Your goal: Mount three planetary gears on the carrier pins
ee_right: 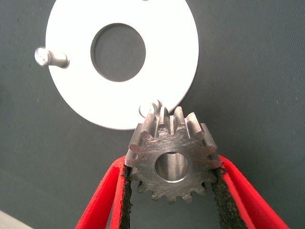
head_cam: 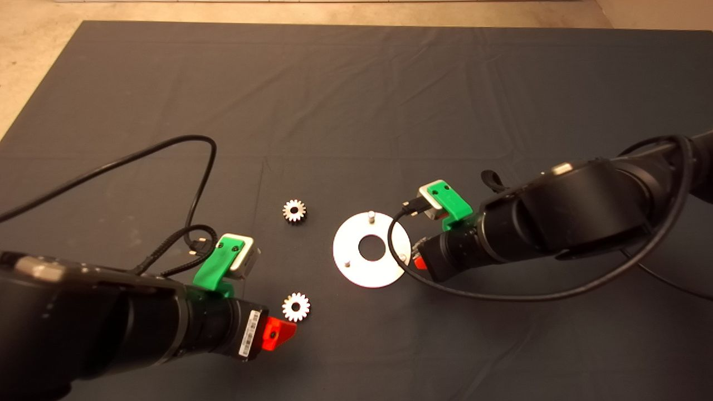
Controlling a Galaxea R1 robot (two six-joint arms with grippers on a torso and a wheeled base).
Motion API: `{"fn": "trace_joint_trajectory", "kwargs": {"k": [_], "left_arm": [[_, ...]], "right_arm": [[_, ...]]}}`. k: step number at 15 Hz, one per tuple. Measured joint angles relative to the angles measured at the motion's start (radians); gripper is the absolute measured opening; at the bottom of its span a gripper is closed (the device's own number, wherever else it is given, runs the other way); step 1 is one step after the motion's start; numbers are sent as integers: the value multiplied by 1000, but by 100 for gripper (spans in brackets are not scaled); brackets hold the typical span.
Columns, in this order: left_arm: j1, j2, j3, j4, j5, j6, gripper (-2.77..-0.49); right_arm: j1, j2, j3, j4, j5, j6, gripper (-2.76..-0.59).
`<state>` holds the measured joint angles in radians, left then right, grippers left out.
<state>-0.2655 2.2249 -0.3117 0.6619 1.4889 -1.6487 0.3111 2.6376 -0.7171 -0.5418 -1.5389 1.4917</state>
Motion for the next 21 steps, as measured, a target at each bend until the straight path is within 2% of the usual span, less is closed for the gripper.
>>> {"fn": "trace_joint_trajectory", "kwargs": {"k": [4, 6, 9, 11, 15, 18, 21], "left_arm": [[0, 0, 0, 0, 0, 0, -50], [0, 0, 0, 0, 0, 0, -50], [0, 0, 0, 0, 1, 0, -50], [0, -1, 0, 0, 1, 0, -50], [0, 0, 0, 0, 2, 0, -50], [0, -1, 0, 0, 3, 0, -50], [0, -3, 0, 0, 3, 0, -50]], "right_arm": [[0, 46, -71, 38, 4, -26, -236], [0, 59, -108, 51, 0, -48, -236], [0, 97, -168, 91, 2, -93, -236], [0, 109, -191, 106, 3, -108, -236], [-1, 130, -216, 125, 2, -123, -236], [-1, 131, -216, 147, 3, -124, -236], [-1, 133, -210, 153, 3, -125, -236]]}}
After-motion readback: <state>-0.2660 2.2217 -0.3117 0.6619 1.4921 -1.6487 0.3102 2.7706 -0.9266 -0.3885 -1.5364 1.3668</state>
